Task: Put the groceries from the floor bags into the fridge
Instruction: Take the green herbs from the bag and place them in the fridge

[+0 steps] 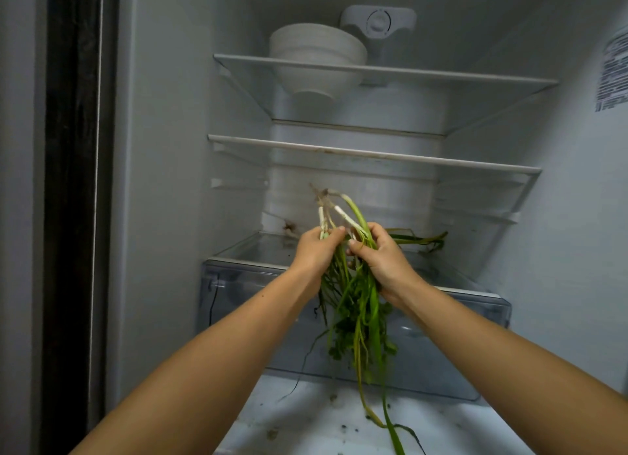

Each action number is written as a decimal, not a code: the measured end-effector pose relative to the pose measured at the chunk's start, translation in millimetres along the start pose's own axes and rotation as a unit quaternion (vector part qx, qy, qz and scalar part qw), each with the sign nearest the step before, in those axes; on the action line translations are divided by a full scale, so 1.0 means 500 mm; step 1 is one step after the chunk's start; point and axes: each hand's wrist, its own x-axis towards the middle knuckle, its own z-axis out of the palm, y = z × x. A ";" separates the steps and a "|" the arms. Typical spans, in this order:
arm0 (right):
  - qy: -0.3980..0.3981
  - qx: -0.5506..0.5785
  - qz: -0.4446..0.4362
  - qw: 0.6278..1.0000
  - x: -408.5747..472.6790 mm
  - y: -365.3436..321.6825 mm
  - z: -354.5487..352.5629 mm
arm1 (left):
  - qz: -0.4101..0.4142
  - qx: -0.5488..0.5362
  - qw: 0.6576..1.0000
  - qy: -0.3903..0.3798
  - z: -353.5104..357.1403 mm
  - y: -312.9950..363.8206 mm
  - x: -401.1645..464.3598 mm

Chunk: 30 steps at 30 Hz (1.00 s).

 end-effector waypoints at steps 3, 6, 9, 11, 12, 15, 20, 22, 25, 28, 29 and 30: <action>0.017 -0.075 -0.024 0.997 0.007 0.005 -0.003 | -0.023 0.006 0.997 0.073 -0.004 -0.003 0.013; 0.003 -0.113 -0.029 0.993 0.007 0.009 -0.003 | -0.063 -0.057 0.993 0.081 -0.006 -0.002 0.016; -0.012 -0.142 -0.036 0.989 0.004 0.015 0.001 | -0.056 -0.129 0.989 0.054 0.001 0.001 0.011; -0.021 -0.170 -0.049 0.984 0.001 0.019 0.005 | -0.040 -0.151 0.987 0.043 0.007 0.004 0.007; -0.027 -0.175 -0.054 0.983 -0.001 0.020 0.007 | -0.038 -0.156 0.986 0.048 0.009 0.004 0.007; -0.017 -0.125 -0.046 0.991 -0.004 0.020 0.014 | -0.037 -0.163 0.984 0.067 0.001 0.003 0.019; 0.038 0.076 0.054 0.995 0.007 0.009 0.006 | -0.036 -0.151 0.985 0.074 -0.029 0.006 0.034; 0.041 0.104 0.087 0.990 0.010 0.004 0.003 | -0.041 -0.139 0.987 0.066 -0.037 0.008 0.035; 0.045 0.145 0.107 0.983 0.010 0.000 0.012 | -0.046 -0.131 0.990 0.026 -0.043 0.005 0.033; 0.051 0.180 0.105 0.977 0.009 0.003 0.025 | -0.037 -0.125 0.991 -0.018 -0.039 0.001 0.027; 0.055 0.195 0.103 0.974 0.010 0.004 0.027 | -0.034 -0.124 0.992 -0.020 -0.039 0.001 0.027; 0.059 0.210 0.102 0.971 0.010 0.005 0.029 | -0.030 -0.119 0.992 -0.017 -0.039 0.003 0.028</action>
